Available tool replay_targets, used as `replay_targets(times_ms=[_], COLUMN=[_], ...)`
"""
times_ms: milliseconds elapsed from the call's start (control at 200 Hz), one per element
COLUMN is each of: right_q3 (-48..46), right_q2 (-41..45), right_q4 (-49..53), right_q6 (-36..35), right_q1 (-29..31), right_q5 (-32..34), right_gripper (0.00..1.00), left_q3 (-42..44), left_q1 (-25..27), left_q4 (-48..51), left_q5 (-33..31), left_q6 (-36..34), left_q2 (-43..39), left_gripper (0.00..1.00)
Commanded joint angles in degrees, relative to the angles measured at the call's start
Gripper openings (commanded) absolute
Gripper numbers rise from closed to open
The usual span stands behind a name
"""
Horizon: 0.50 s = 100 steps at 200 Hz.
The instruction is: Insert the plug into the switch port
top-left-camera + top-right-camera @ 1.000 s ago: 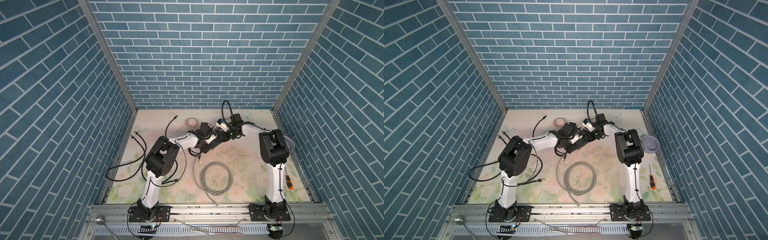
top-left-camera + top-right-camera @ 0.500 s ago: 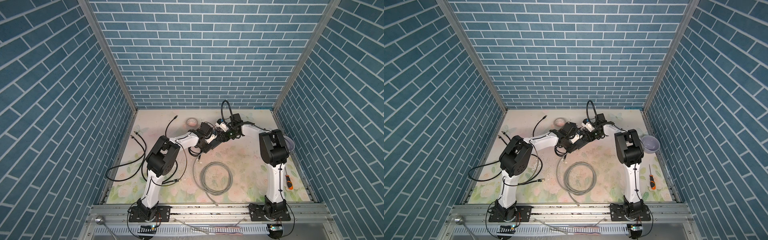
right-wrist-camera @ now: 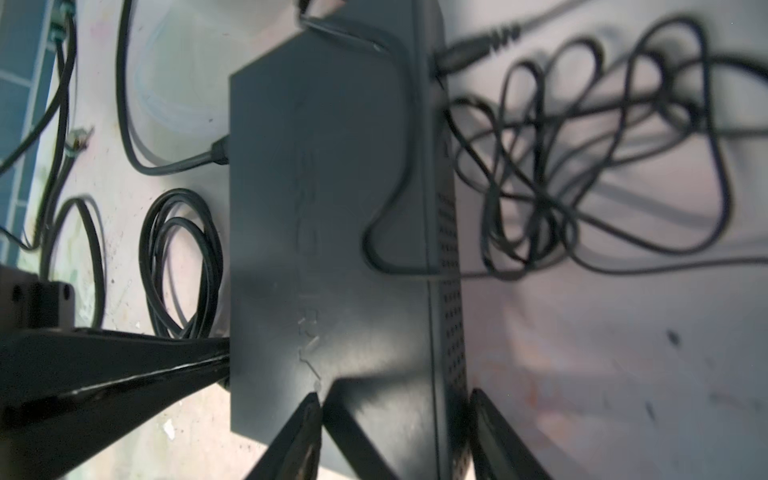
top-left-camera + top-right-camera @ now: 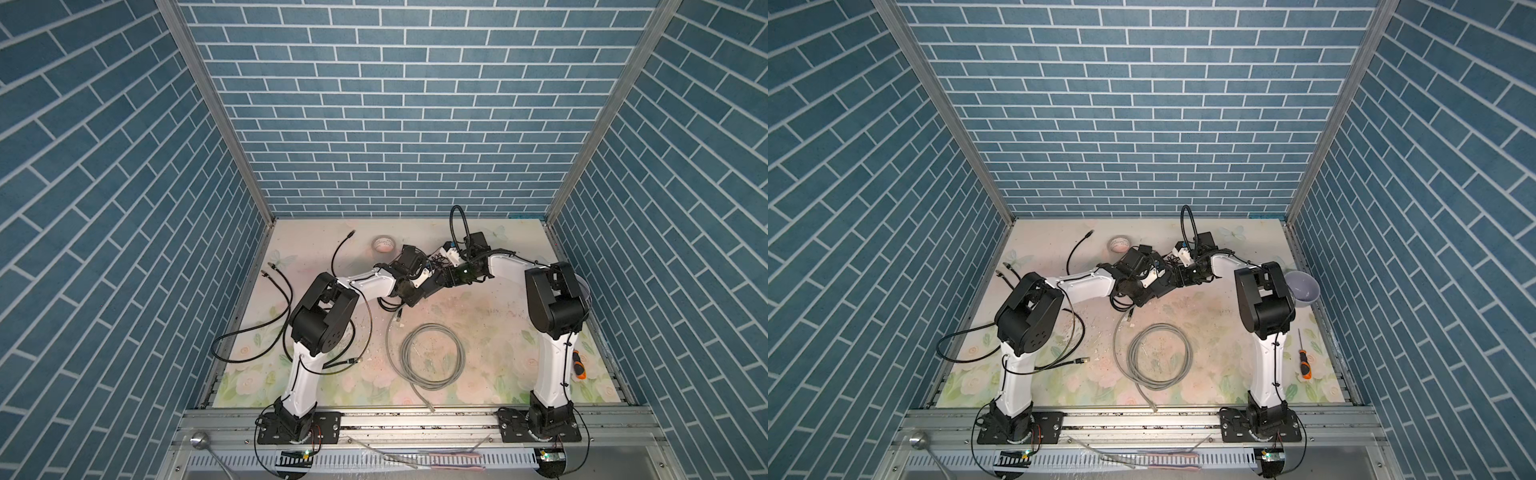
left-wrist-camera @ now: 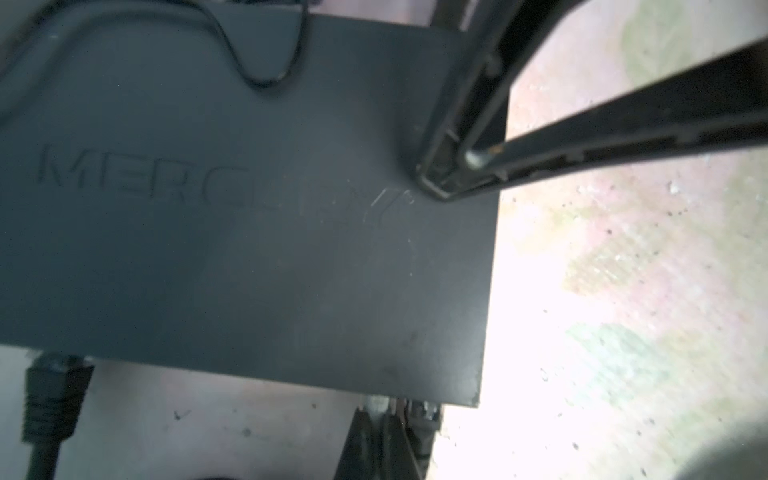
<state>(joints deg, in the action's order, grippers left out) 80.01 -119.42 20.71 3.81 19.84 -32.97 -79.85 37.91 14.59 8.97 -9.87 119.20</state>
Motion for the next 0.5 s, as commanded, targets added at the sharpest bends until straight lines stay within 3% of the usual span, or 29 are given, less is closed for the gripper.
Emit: replay_targets(times_ms=[0,175,315,425,495], right_q3=[-1.4,-1.2,-2.8,-4.5,-5.4], right_q2=[0.6,3.7,6.6,8.7,9.8], right_q4=[10.0,8.7,8.2,7.5,7.3], right_q6=[9.2,10.8,11.1,11.5,11.7], right_q1=[0.6,-1.0,-1.1,-1.1,-1.1], right_q5=[-2.1,-1.2,-1.0,-0.5,0.4], right_gripper=[0.57,0.59,0.59,0.6,0.61], left_q3=[1.4,2.8,6.0,9.0,8.9], left_q1=[0.8,0.5,-0.9,-2.9,-3.7], left_q4=[-14.5,-7.8,-5.1,-5.4,-2.4], left_q5=[-2.5,-6.8,-6.1,-5.5,-11.6], left_q6=[0.3,-2.0,-0.7,5.1,11.0], left_q2=[-1.6,-5.1,-10.0,-14.9,-18.1], left_gripper=[0.14,0.25,0.28,0.29,0.31])
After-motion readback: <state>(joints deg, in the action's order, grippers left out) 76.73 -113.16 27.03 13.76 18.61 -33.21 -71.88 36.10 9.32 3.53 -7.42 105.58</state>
